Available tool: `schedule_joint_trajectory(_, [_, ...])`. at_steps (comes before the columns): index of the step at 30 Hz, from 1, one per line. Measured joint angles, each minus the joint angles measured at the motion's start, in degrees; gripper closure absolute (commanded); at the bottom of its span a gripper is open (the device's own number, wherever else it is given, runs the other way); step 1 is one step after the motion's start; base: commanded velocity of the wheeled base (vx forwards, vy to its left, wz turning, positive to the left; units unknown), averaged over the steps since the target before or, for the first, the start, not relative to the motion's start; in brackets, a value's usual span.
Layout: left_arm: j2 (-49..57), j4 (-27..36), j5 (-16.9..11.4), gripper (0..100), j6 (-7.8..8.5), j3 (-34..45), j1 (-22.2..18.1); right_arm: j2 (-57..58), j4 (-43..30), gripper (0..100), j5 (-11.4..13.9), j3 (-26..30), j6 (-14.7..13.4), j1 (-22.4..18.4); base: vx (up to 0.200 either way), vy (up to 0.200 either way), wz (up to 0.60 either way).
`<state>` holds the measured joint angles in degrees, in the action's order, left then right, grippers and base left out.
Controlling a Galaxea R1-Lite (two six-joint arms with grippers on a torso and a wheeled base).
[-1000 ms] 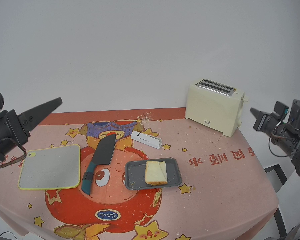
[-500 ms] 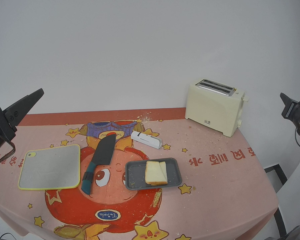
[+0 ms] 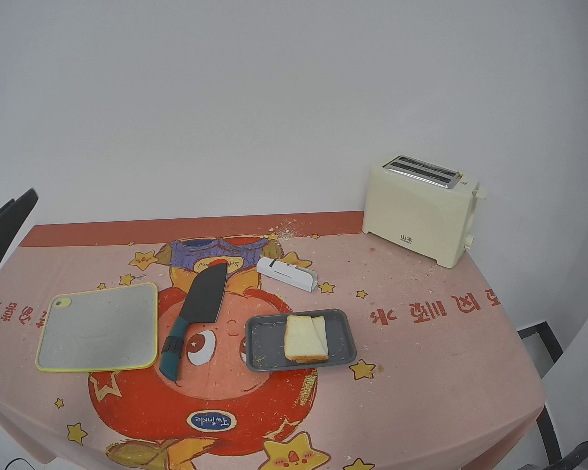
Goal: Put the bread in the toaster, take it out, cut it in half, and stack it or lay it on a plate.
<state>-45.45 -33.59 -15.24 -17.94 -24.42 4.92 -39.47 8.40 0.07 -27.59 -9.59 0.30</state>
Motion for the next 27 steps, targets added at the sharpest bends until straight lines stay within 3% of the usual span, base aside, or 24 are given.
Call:
schedule_joint_trajectory(6, [12.20, 9.69, 0.41, 0, 0.77, 4.74, -0.46, 7.45, -7.34, 100, 0.50, 0.48, 0.21, -0.93, 0.000, 0.000, 0.00])
schedule_joint_trajectory(7, [14.69, 12.06, 0.46, 0, 1.52, 5.33, -0.50, 8.52, -8.00, 0, 0.59, 0.52, 0.23, -1.51, 0.000, 0.000, 0.00])
schedule_joint_trajectory(11, [20.50, 19.14, 0.55, 0, 3.78, 5.88, -0.71, 11.42, -9.11, 0, 1.07, 0.50, 0.27, -3.19, 0.000, 0.000, 0.00])
schedule_joint_trajectory(16, [24.28, 25.33, 0.68, 0, 4.84, 3.56, -0.85, 14.46, -9.55, 0, 1.40, -0.74, 0.13, -4.32, 0.000, 0.000, 0.00])
schedule_joint_trajectory(27, [31.43, 26.53, 0.13, 0, 6.64, 7.89, -0.74, 22.75, -14.64, 0, 2.57, 3.67, 0.89, -4.74, 0.000, 0.000, 0.00])
